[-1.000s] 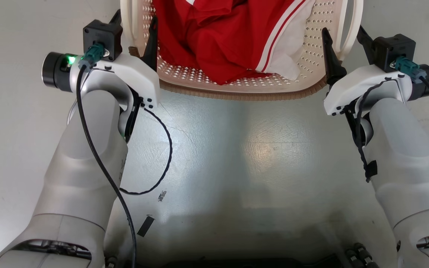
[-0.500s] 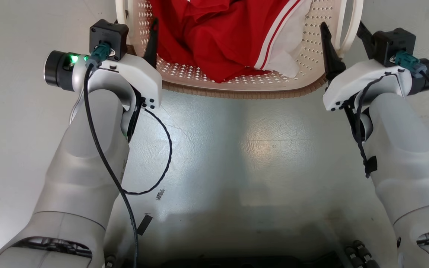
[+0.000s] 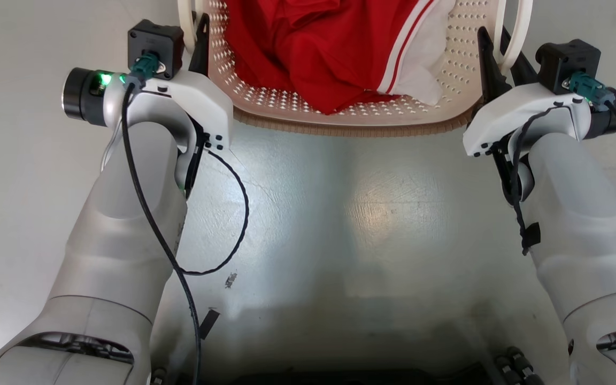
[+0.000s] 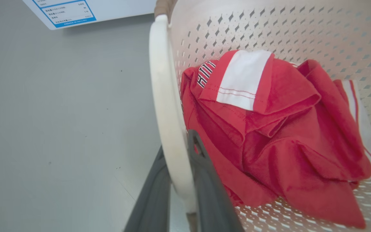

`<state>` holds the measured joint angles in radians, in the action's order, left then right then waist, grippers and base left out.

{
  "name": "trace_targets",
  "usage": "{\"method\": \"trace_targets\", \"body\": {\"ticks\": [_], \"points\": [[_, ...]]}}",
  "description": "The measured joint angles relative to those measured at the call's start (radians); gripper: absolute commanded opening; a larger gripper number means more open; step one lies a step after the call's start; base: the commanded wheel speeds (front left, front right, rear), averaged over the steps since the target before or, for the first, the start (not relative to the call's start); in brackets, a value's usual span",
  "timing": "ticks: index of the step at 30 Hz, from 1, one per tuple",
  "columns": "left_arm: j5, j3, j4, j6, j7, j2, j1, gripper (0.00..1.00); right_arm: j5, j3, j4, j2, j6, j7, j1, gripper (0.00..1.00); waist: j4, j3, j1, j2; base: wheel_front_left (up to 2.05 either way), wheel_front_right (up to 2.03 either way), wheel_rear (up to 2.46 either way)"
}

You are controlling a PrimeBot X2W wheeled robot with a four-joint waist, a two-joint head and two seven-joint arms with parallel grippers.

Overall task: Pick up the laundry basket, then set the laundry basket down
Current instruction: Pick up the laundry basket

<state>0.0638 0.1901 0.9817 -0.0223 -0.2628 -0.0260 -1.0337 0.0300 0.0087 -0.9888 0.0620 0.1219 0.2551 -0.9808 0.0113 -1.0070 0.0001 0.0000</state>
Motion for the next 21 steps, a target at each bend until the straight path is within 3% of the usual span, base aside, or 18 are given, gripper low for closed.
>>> {"method": "trace_targets", "body": {"ticks": [14, 21], "points": [[0.079, 0.068, 0.064, 0.006, 0.0, 0.005, 0.072, 0.0, 0.0, 0.03, -0.065, 0.003, 0.0, -0.001, 0.079, 0.0, 0.021, 0.133, 0.0, 0.0, 0.0, 0.0, 0.0], [0.176, 0.14, 0.116, 0.017, 0.0, 0.015, 0.16, 0.0, 0.024, 0.039, -0.15, -0.004, 0.001, -0.001, 0.14, 0.0, 0.031, 0.249, 0.0, 0.0, 0.0, 0.0, 0.0]]}}
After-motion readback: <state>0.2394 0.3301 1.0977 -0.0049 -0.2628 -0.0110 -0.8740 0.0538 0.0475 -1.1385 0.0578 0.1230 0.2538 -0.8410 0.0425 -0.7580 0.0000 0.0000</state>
